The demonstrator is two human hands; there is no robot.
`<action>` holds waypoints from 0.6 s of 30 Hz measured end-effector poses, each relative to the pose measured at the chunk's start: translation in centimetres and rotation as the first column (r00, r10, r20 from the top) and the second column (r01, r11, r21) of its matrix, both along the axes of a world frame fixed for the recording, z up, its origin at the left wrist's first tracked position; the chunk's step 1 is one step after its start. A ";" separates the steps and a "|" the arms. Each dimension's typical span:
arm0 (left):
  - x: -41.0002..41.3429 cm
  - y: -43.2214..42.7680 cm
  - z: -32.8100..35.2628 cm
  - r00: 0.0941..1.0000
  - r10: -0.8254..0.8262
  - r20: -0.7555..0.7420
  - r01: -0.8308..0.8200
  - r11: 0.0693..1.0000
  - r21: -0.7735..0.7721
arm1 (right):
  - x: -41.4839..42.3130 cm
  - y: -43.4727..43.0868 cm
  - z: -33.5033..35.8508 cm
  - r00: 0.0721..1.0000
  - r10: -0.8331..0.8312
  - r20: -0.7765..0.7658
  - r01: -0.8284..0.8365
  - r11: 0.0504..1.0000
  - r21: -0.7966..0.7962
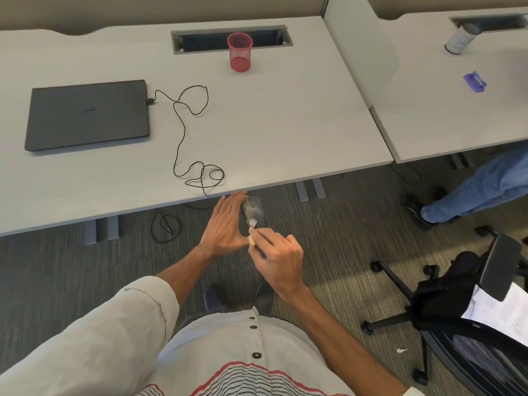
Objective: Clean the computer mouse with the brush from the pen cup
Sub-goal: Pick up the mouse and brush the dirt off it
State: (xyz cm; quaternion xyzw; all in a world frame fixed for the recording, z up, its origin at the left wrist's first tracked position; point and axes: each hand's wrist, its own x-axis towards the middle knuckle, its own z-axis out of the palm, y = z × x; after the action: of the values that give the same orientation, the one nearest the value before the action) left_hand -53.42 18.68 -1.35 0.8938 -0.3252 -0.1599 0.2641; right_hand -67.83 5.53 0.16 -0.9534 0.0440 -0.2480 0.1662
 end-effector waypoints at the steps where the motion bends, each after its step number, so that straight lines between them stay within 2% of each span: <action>1: 0.1 0.0 0.0 1.000 0.000 -0.004 0.000 1.000 0.000 | -0.1 0.3 -0.1 1.000 0.017 -0.004 -0.017 1.000 0.005; 5: 0.5 0.2 0.1 1.000 -0.015 -0.010 0.015 1.000 0.018 | -0.3 1.0 -0.4 1.000 0.030 0.006 -0.030 0.998 0.060; 10: 0.6 0.5 0.1 1.000 -0.007 0.020 0.006 1.000 0.008 | 0.1 0.5 -0.1 0.998 -0.043 0.045 0.040 0.997 0.071; 13: 0.6 0.6 0.1 1.000 -0.019 0.015 0.019 1.000 0.013 | 0.6 0.4 0.1 0.997 -0.066 0.028 0.064 0.997 0.050; 18: 0.8 0.8 0.1 0.999 -0.043 0.011 0.042 0.999 0.020 | 0.8 1.4 0.1 0.999 -0.006 -0.035 0.007 0.999 0.036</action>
State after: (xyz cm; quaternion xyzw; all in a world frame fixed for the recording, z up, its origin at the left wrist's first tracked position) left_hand -52.62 19.49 -1.27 0.8901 -0.3441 -0.1635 0.2501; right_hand -67.07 6.93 0.25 -0.9543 0.0544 -0.2310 0.1817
